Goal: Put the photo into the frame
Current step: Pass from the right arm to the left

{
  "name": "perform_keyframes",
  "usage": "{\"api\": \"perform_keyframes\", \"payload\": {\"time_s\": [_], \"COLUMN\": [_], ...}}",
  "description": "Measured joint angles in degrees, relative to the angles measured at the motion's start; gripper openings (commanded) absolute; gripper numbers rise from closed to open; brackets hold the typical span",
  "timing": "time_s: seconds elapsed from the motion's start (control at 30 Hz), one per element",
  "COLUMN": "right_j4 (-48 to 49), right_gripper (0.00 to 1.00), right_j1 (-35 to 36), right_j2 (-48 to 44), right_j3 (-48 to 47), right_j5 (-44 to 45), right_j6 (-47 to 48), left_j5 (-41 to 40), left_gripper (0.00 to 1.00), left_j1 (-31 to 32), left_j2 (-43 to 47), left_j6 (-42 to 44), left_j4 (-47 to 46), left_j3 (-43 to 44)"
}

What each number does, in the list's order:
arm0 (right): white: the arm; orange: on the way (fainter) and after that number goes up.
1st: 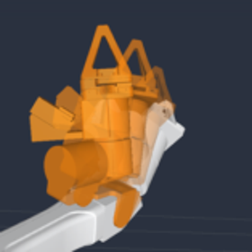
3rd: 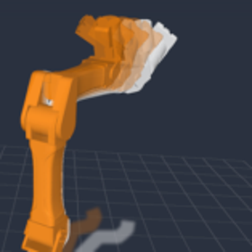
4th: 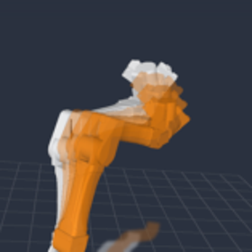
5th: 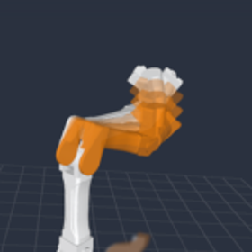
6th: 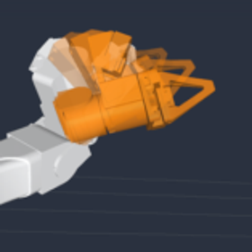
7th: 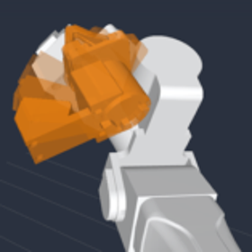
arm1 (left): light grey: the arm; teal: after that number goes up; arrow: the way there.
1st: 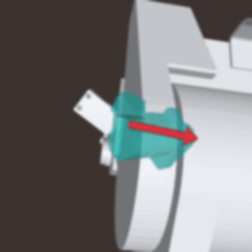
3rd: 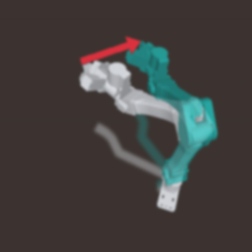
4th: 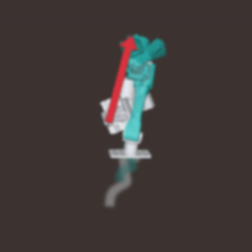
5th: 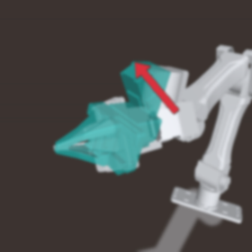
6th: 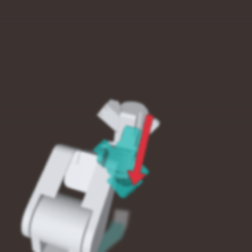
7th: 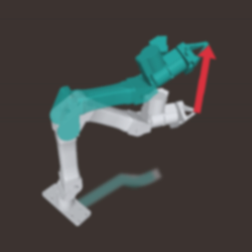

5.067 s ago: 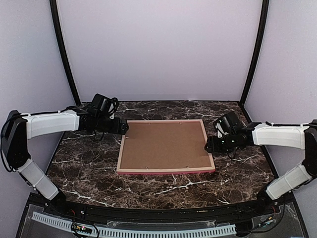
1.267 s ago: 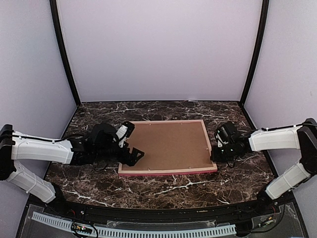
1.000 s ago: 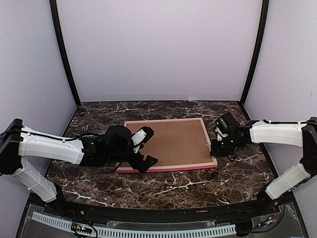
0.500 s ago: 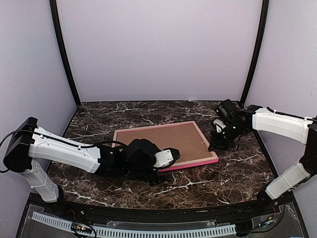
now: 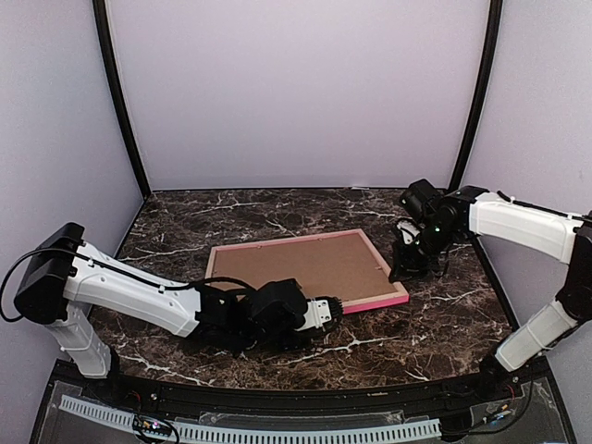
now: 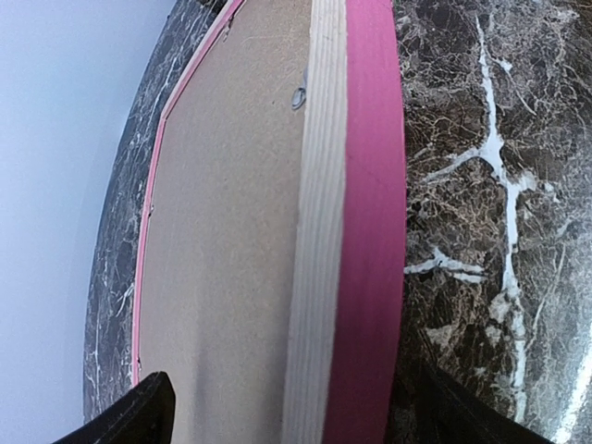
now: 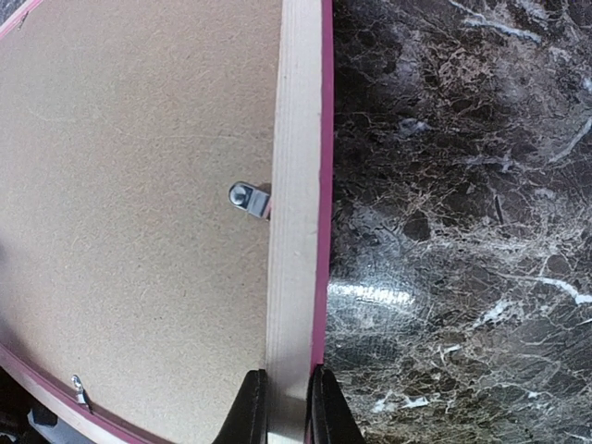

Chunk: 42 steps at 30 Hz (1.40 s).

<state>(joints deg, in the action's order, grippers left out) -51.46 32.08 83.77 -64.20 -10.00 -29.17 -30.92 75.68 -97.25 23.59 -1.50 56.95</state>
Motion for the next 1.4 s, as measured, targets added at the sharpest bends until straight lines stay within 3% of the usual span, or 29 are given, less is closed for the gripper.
{"api": "perform_keyframes", "payload": {"time_s": [0.23,0.7,1.17,1.4], "right_j4": [-1.2,-1.3,-1.2,-0.9], "right_gripper": [0.0,0.0,0.0,0.17], "right_j1": [-0.2,-0.2,-0.2,-0.3], "right_j2": [0.6,0.7,0.7,0.4], "right_j3": [-1.3,-1.2,-1.2,-1.2], "right_j5": [-0.2,-0.5,-0.5,-1.1], "right_j6": [0.2,0.2,0.2,0.0], "left_j5": [-3.7,-4.3,-4.6,-5.2], "left_gripper": [0.79,0.67,0.35,0.23], "left_j1": [1.4,2.3,2.6,2.7], "left_j2": [0.7,0.7,1.5,2.7], "left_j6": [0.2,-1.8,-3.2,-2.4], "left_j4": [2.2,6.6,9.4,11.7], "left_j3": [0.1,1.1,2.3,3.1]}}
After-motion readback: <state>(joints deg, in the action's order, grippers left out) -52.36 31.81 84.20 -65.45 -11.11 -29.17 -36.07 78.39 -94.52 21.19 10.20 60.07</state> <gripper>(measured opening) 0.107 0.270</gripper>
